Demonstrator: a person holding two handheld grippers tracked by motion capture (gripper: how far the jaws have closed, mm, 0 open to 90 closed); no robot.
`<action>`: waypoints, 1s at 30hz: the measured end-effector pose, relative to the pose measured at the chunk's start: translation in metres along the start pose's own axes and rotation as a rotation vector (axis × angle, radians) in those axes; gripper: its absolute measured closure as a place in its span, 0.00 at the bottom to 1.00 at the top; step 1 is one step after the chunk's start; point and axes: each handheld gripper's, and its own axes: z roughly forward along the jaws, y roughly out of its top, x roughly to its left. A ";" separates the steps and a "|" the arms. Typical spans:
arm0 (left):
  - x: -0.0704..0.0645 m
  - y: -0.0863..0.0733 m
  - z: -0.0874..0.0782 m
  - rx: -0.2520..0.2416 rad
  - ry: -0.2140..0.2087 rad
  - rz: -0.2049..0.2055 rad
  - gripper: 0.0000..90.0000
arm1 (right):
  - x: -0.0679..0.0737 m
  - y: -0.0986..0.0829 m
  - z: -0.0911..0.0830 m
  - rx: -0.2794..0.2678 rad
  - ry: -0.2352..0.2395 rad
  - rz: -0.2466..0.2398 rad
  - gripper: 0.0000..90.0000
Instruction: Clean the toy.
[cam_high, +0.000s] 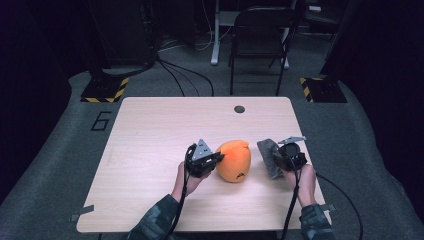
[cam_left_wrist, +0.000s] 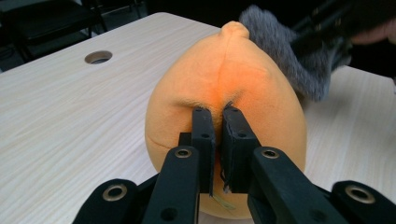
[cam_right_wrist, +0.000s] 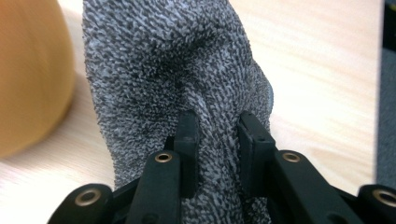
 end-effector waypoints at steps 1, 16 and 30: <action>0.003 0.000 0.000 0.008 -0.003 -0.012 0.94 | 0.001 -0.002 0.003 0.015 0.005 0.012 0.80; 0.032 -0.010 0.008 0.048 0.199 -0.076 0.73 | 0.012 -0.009 0.022 0.064 0.003 -0.019 0.77; 0.066 -0.027 0.017 0.086 0.334 -0.182 0.49 | 0.017 -0.011 0.029 0.076 -0.035 -0.029 0.55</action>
